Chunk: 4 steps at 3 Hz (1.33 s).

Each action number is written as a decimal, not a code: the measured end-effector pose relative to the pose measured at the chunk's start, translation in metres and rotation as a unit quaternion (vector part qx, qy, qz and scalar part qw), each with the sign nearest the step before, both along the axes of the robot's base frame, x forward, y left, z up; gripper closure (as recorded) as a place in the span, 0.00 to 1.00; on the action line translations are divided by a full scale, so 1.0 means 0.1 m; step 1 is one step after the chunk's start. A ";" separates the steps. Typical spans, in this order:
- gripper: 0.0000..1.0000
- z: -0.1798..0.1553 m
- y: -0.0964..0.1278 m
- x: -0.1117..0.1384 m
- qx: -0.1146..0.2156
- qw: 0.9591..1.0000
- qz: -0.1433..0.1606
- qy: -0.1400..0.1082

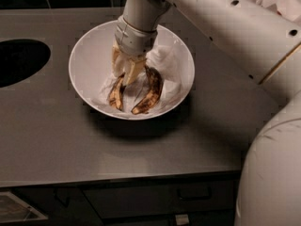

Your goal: Pick banana from white bowl

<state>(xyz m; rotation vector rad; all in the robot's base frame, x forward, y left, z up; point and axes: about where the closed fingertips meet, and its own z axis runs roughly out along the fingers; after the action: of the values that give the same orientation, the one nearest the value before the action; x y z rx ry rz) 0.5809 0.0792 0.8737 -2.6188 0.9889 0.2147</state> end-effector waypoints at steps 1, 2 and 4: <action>1.00 0.31 0.03 -0.10 -0.011 0.999 -0.010 -0.035; 1.00 0.63 0.08 -0.21 -0.022 0.997 -0.018 -0.070; 1.00 1.06 0.08 -0.43 -0.024 0.992 -0.034 -0.121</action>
Offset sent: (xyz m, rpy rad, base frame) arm -0.0354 0.0089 0.1015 -0.0787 -0.2142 -0.0530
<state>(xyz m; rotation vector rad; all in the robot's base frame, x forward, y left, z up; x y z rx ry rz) 0.5379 0.0876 0.9800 -2.5718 1.0071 -0.1420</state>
